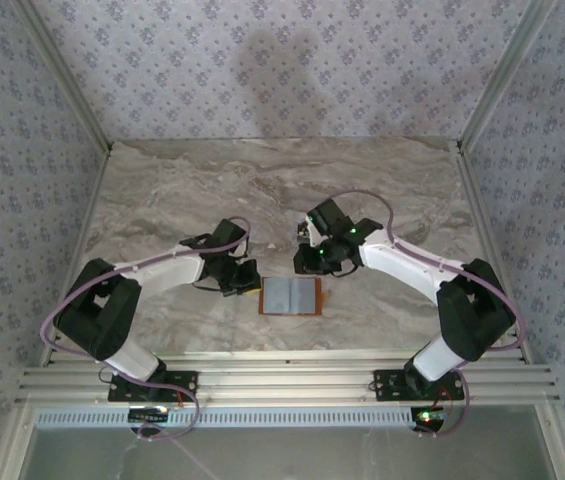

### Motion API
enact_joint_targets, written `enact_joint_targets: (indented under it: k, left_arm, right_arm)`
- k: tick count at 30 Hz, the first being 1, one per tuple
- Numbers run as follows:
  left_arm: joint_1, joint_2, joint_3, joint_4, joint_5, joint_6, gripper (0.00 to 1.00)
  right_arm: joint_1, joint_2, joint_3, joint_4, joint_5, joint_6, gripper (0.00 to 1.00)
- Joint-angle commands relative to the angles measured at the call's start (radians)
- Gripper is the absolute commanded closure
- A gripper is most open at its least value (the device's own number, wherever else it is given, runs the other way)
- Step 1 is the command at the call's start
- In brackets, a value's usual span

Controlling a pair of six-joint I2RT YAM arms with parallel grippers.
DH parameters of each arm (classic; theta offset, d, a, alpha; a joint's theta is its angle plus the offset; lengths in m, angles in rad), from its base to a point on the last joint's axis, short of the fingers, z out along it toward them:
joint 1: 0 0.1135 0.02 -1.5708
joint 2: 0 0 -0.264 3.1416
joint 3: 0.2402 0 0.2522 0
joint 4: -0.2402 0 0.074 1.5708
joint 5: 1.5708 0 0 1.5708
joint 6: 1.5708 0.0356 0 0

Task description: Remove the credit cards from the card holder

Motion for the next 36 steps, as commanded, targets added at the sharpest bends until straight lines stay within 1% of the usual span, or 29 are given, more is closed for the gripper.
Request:
enact_joint_targets:
  k: [1, 6, 8, 14, 22, 29, 36]
  left_arm:
    - [0.001, -0.053, -0.001, -0.049, -0.013, 0.035, 0.92]
    - [0.0, -0.079, 0.009, -0.071, -0.037, 0.034, 0.92]
    - [-0.001, -0.082, 0.014, -0.068, -0.038, 0.025, 0.92]
    - [-0.003, -0.074, 0.027, -0.072, -0.063, 0.018, 0.92]
    - [-0.002, -0.033, 0.062, -0.058, -0.066, -0.009, 0.92]
    - [-0.003, 0.03, 0.099, -0.064, -0.067, -0.046, 0.93]
    - [-0.003, 0.005, 0.062, -0.041, -0.065, -0.097, 0.94]
  right_arm:
    - [0.025, -0.032, -0.022, 0.009, -0.053, 0.062, 0.81]
    - [0.065, -0.043, -0.045, 0.024, -0.054, 0.073, 0.8]
    - [0.081, -0.043, -0.051, 0.031, -0.057, 0.107, 0.8]
    - [0.117, -0.029, -0.071, 0.054, -0.061, 0.126, 0.79]
    - [0.12, 0.011, -0.063, 0.042, -0.058, 0.131, 0.79]
    - [0.12, 0.067, -0.031, 0.035, -0.088, 0.105, 0.79]
    - [0.122, 0.102, -0.033, 0.049, -0.1, 0.103, 0.79]
